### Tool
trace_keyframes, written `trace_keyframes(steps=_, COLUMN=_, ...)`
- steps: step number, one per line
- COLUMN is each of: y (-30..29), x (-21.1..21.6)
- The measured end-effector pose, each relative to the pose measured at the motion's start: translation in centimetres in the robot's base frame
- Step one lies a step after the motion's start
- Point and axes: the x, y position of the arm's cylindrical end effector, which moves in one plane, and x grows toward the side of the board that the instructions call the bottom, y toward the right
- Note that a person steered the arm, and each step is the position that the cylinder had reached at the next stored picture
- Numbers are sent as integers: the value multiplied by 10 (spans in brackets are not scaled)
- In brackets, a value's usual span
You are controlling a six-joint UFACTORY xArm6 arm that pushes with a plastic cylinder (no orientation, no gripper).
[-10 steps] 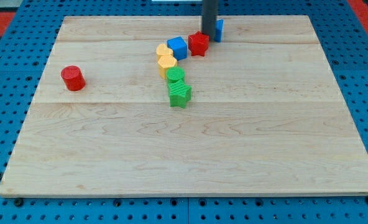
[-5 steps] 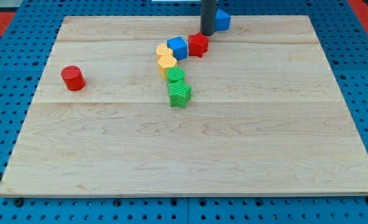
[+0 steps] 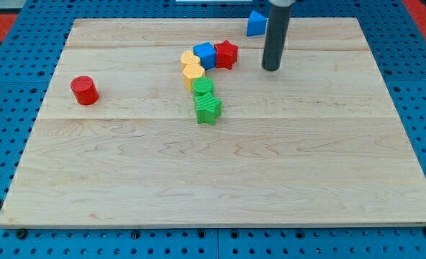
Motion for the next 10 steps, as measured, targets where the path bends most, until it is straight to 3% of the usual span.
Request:
trace_keyframes(steps=2, y=-80, x=-65)
trace_keyframes(steps=3, y=-68, x=-84)
trace_keyframes(steps=4, y=-80, x=-17)
trace_keyframes(steps=7, y=-162, x=-26)
trace_keyframes(steps=8, y=-236, x=-25)
trace_keyframes(steps=10, y=-275, x=-11)
